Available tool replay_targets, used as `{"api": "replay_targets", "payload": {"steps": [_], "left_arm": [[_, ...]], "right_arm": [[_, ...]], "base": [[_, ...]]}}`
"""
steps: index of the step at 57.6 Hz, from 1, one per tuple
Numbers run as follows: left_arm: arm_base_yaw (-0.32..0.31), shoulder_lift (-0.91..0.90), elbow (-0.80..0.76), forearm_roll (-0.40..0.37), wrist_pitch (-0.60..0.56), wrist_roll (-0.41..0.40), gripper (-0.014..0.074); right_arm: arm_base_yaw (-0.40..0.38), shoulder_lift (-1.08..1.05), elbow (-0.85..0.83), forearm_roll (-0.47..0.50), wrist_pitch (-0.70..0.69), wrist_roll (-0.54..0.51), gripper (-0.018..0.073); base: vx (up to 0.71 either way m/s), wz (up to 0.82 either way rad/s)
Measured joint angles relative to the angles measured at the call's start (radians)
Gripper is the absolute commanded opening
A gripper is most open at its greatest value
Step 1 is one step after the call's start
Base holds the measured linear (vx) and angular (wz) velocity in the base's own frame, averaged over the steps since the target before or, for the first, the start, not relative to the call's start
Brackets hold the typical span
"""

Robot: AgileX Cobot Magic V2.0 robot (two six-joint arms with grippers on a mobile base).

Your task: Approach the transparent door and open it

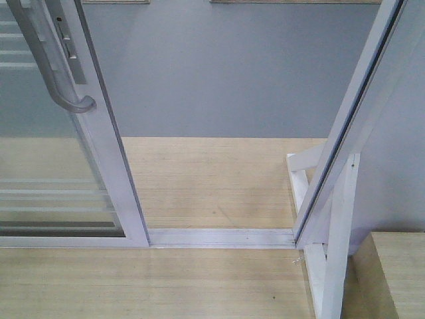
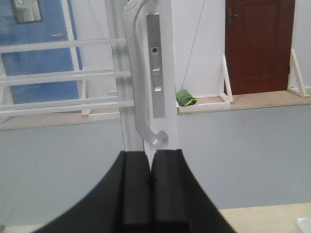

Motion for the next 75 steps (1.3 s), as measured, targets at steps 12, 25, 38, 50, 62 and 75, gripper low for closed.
{"api": "replay_targets", "payload": {"steps": [12, 25, 38, 50, 62, 75], "left_arm": [[0.0, 0.0, 0.0, 0.0, 0.0, 0.0, 0.0], [0.0, 0.0, 0.001, 0.0, 0.001, 0.0, 0.0], [0.0, 0.0, 0.001, 0.0, 0.001, 0.0, 0.0], [0.0, 0.0, 0.001, 0.0, 0.001, 0.0, 0.0], [0.0, 0.0, 0.001, 0.0, 0.001, 0.0, 0.0], [0.0, 0.0, 0.001, 0.0, 0.001, 0.0, 0.0]], "right_arm": [[0.0, -0.096, 0.12, 0.135, -0.035, -0.072, -0.0009], [0.0, -0.098, 0.12, 0.142, -0.021, -0.094, -0.0009], [0.0, -0.098, 0.12, 0.143, -0.015, -0.094, -0.0009], [0.0, -0.098, 0.12, 0.145, -0.014, -0.094, -0.0009], [0.0, -0.098, 0.12, 0.145, -0.014, -0.094, -0.0009], [0.0, -0.098, 0.12, 0.145, -0.013, -0.094, -0.0009]], "base": [[0.0, 0.0], [0.0, 0.0], [0.0, 0.0], [0.0, 0.0], [0.0, 0.0], [0.0, 0.0]]}}
